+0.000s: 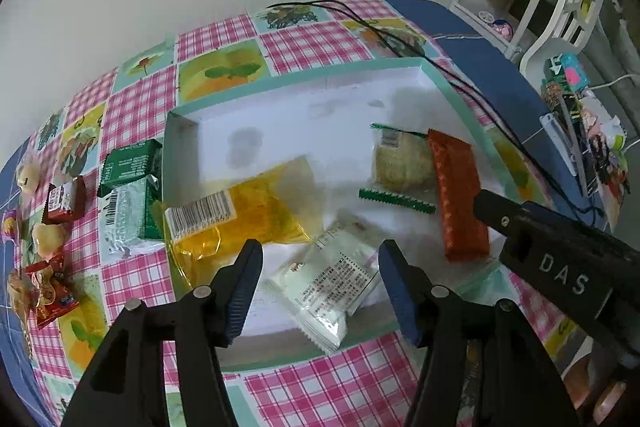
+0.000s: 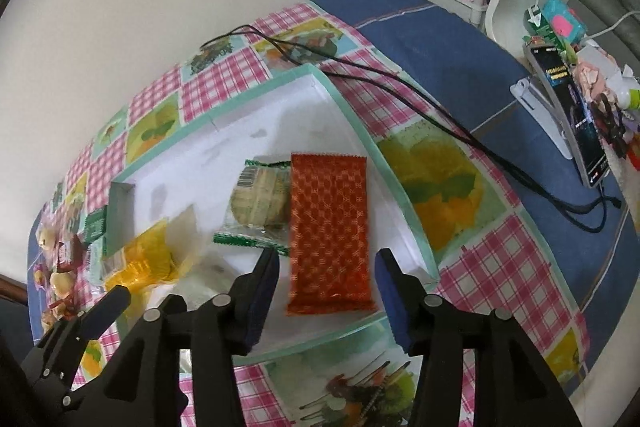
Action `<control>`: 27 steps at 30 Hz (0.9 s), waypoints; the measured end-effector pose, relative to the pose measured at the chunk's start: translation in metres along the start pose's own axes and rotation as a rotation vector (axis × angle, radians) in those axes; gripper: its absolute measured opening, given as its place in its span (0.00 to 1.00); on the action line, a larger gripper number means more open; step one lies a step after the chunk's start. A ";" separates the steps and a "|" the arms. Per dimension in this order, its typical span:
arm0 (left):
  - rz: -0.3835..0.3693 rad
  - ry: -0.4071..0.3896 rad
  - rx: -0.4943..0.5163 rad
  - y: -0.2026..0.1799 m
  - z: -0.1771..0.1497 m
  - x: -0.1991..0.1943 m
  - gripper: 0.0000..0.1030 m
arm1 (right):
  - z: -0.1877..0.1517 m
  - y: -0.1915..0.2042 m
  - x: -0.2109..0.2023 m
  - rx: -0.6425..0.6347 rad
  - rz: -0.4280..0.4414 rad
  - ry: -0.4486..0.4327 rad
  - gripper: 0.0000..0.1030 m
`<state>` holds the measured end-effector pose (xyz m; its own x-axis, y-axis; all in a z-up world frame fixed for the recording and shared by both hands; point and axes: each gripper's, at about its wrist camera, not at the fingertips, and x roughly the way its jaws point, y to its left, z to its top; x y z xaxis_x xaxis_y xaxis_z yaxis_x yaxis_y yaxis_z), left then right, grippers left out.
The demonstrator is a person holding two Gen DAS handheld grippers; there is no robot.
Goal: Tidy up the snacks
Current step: 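Carry both packets into the white box lid and open both grippers, then lift both grippers away from the box lid toward the remaining snacks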
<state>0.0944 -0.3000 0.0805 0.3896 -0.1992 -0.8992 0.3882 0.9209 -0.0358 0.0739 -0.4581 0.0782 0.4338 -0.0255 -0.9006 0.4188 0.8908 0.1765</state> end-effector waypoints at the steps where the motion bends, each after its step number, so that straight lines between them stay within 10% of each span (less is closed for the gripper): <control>1: -0.010 -0.002 -0.002 0.001 0.001 -0.003 0.62 | 0.000 0.001 -0.002 -0.003 0.002 -0.001 0.53; 23: 0.163 0.024 -0.357 0.122 -0.027 -0.030 0.69 | -0.026 0.069 -0.007 -0.177 0.042 0.059 0.53; 27: 0.187 0.001 -0.373 0.132 -0.028 -0.035 0.86 | -0.031 0.084 -0.009 -0.206 0.052 0.057 0.66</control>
<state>0.1083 -0.1624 0.0951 0.4238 -0.0173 -0.9056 -0.0181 0.9995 -0.0275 0.0808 -0.3688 0.0889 0.4026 0.0429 -0.9144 0.2229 0.9642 0.1433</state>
